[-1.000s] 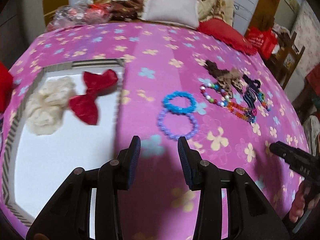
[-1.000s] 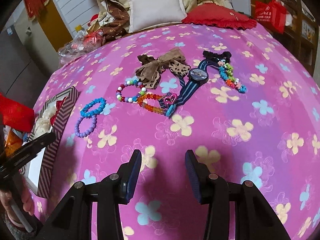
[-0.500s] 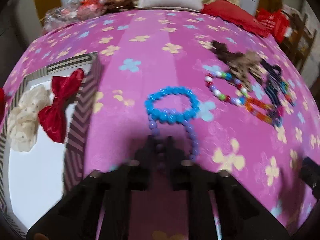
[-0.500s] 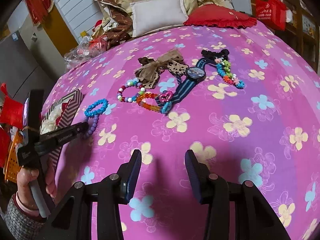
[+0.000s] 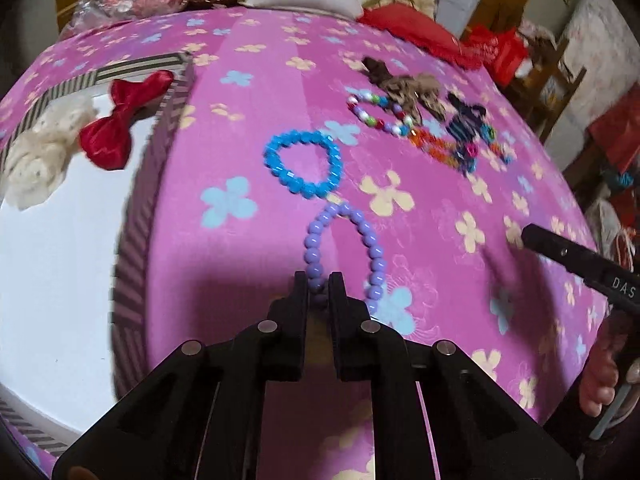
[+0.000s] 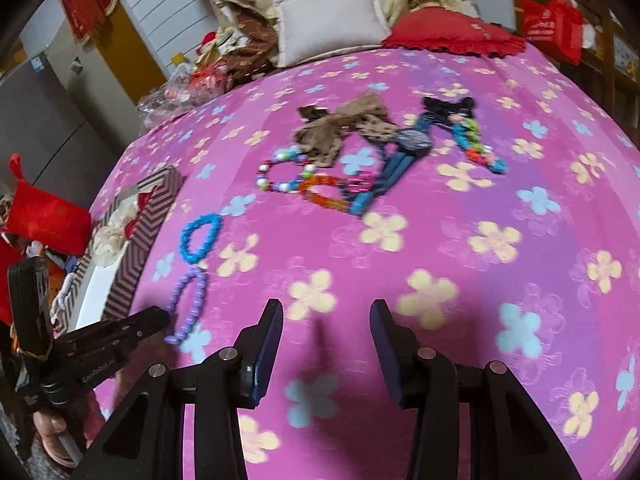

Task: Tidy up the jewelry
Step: 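Grasp the purple bead bracelet with the left tool, then grasp the blue bead bracelet with the right tool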

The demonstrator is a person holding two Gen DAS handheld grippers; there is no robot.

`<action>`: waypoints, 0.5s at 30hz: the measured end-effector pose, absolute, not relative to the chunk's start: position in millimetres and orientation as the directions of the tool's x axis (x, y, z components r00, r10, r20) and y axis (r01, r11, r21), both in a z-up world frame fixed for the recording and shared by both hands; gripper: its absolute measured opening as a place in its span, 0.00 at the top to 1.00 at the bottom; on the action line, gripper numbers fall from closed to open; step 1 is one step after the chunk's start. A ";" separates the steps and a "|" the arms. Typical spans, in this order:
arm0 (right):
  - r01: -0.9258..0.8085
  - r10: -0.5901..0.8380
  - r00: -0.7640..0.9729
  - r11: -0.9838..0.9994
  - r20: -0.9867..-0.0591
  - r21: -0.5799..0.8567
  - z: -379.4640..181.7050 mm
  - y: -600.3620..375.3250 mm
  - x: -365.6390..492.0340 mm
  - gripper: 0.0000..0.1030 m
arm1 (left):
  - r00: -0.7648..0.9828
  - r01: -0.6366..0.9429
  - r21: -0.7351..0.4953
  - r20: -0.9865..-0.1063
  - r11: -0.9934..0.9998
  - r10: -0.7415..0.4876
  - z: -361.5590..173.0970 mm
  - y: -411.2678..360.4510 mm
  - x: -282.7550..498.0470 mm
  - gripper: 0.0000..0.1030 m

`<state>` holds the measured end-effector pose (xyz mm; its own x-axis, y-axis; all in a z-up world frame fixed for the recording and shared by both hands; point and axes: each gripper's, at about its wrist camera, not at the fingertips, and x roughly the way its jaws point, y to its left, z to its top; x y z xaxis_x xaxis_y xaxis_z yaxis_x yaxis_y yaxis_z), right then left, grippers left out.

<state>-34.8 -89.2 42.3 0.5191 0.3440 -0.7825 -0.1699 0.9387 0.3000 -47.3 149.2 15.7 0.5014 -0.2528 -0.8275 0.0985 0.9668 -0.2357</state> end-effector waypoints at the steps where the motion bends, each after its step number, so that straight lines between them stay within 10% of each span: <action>1: -0.191 0.356 0.509 0.935 -0.784 0.301 43.6 -80.9 -31.3 0.58 | 0.506 0.092 -0.250 -0.822 0.964 -0.261 16.5 152.4 -47.0 0.92; 15: -0.394 0.359 0.383 0.897 -0.851 0.201 31.2 60.9 57.7 0.58 | 0.493 0.112 -0.355 -0.791 0.928 -0.362 14.6 171.1 -50.4 0.92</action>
<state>57.7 60.9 31.2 0.3831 0.3590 -0.8511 -0.3936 0.8970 0.2012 -50.4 171.1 14.6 0.4928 -0.3621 -0.7912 0.1119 0.9281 -0.3551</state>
